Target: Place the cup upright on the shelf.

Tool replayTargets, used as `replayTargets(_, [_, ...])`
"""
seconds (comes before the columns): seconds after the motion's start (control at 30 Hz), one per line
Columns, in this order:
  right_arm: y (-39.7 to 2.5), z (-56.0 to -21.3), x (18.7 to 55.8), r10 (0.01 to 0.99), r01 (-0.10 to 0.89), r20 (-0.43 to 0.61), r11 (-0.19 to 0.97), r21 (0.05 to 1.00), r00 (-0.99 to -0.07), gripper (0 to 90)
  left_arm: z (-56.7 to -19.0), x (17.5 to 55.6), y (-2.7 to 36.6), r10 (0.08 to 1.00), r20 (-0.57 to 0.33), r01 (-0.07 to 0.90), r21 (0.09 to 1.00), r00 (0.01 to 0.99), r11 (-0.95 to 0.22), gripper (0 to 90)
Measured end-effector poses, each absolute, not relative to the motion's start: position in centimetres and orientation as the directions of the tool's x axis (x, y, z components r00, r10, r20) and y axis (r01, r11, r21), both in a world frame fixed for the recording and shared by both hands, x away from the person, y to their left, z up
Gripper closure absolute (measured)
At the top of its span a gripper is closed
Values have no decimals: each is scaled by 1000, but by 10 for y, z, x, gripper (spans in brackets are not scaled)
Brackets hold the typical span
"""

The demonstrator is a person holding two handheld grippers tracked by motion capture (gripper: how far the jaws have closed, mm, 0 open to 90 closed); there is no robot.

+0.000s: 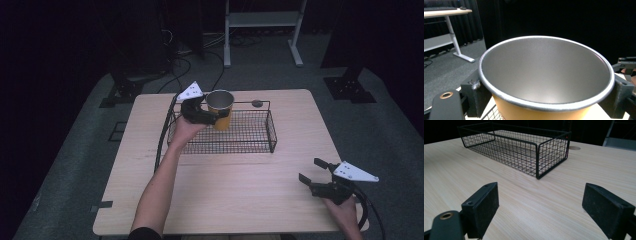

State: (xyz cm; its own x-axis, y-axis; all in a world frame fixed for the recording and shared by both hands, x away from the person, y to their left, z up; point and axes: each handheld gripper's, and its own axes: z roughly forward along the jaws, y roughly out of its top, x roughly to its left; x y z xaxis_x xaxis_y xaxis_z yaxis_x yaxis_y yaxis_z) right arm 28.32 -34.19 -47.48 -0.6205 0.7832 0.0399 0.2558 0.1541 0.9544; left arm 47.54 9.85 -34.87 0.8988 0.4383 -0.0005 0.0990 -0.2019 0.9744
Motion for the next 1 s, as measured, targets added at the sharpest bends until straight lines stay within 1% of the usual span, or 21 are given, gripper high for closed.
replayTargets(0.33, [-342,-475,283,782,254,36,157,954,-622,129,-366,492,100,423,-37,135,970,905,-204,129])
replayTargets(0.4, [-342,-475,283,782,254,38,156,955,-622,129,-369,494,99,404,-25,123,968,915,-220,129])
replayTargets(0.43, [-342,-475,283,782,254,38,156,955,-622,129,-369,494,99,404,-25,123,968,915,-220,128])
replayTargets(0.47, [-342,-475,283,781,254,37,157,954,-623,129,-371,498,98,375,-31,129,963,926,-238,129])
replayTargets(0.57, [-342,-475,283,781,254,39,155,955,-623,129,-372,503,96,352,-33,130,958,935,-256,128])
replayTargets(0.67, [-342,-475,283,781,253,40,154,955,-624,129,-373,505,94,349,-22,122,955,937,-270,128])
replayTargets(0.77, [-342,-475,283,781,252,33,161,954,-624,128,-374,507,92,335,-30,135,946,942,-295,128])
replayTargets(0.8, [-342,-475,283,781,251,32,161,955,-624,128,-376,507,90,324,-18,130,936,946,-327,128])
replayTargets(0.87, [-342,-475,283,781,252,35,158,955,-624,129,-378,508,88,320,-10,126,930,947,-345,128])
replayTargets(0.97, [-342,-475,283,781,252,34,159,955,-624,128,-379,509,87,316,-17,130,931,949,-340,128])
replayTargets(1.0, [-342,-475,283,781,252,33,160,954,-623,129,-380,510,86,315,-17,134,925,949,-356,128])
